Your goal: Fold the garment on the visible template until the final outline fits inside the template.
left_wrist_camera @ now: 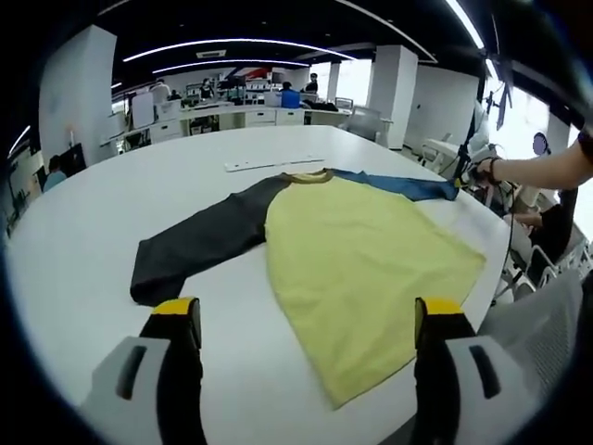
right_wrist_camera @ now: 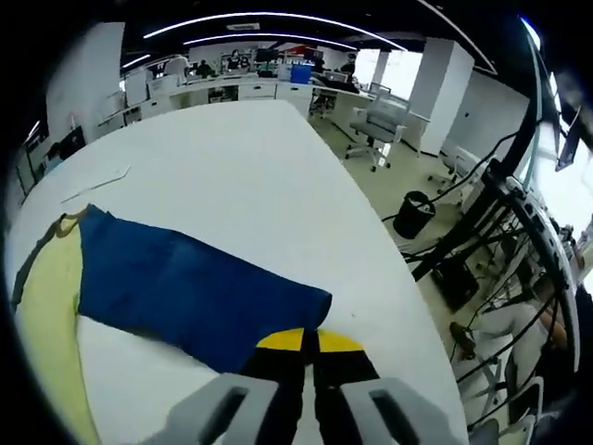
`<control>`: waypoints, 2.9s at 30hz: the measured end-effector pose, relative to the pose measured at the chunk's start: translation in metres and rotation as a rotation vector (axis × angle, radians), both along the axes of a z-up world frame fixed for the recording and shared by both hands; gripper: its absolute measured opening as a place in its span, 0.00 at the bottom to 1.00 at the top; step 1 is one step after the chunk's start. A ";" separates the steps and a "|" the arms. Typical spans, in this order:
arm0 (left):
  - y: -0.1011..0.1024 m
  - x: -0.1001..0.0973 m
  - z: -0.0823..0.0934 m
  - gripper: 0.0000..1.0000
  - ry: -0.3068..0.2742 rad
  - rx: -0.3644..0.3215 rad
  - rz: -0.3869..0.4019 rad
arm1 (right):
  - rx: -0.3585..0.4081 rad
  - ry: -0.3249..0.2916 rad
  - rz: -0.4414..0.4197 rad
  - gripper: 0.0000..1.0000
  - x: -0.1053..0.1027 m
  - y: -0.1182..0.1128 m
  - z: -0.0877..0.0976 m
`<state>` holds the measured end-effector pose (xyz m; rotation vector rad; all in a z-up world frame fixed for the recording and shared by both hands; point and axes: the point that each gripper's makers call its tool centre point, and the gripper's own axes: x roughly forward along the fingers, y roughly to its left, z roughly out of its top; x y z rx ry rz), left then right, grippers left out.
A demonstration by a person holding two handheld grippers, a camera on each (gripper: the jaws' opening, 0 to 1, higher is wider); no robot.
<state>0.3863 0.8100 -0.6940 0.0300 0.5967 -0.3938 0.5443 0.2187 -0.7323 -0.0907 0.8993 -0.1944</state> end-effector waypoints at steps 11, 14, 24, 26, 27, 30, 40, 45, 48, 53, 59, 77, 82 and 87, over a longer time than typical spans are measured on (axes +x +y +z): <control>-0.002 0.000 0.000 0.95 -0.005 0.007 -0.008 | -0.005 0.050 0.024 0.00 -0.010 -0.003 -0.002; -0.002 0.001 0.001 0.96 -0.007 0.008 -0.009 | -0.005 0.055 0.038 0.00 -0.009 -0.002 -0.001; 0.003 0.001 0.002 0.99 -0.005 0.028 -0.014 | 0.065 0.064 0.036 0.00 0.014 -0.019 -0.007; 0.005 0.002 0.003 0.99 -0.008 0.032 -0.012 | 0.073 0.067 0.036 0.00 0.020 -0.025 -0.010; 0.005 0.002 0.004 0.99 -0.010 0.032 -0.011 | 0.083 0.063 0.039 0.00 0.026 -0.026 -0.012; 0.006 0.002 0.006 0.99 -0.014 0.032 -0.011 | 0.088 0.068 0.048 0.00 0.031 -0.028 -0.015; 0.009 0.000 0.010 0.99 -0.018 0.053 -0.026 | 0.124 0.065 0.088 0.00 0.045 -0.013 -0.014; 0.008 -0.002 0.013 0.99 -0.023 0.051 -0.031 | 0.125 0.062 0.123 0.00 0.038 0.011 -0.004; 0.008 -0.002 0.013 0.99 -0.024 0.055 -0.031 | 0.127 0.064 0.143 0.00 0.030 0.030 0.004; 0.008 -0.005 0.015 0.99 -0.025 0.058 -0.038 | 0.137 0.067 0.158 0.00 0.028 0.049 0.014; 0.009 -0.008 0.013 0.99 -0.016 0.061 -0.037 | 0.164 0.068 0.192 0.00 0.036 0.068 0.019; 0.006 -0.013 0.019 0.99 -0.009 0.039 -0.069 | 0.187 0.067 0.307 0.00 0.062 0.129 0.033; 0.007 -0.013 0.019 0.99 -0.012 0.048 -0.066 | 0.194 0.078 0.340 0.00 0.067 0.147 0.035; 0.009 -0.015 0.017 0.99 -0.007 0.054 -0.065 | 0.199 0.085 0.368 0.00 0.070 0.161 0.034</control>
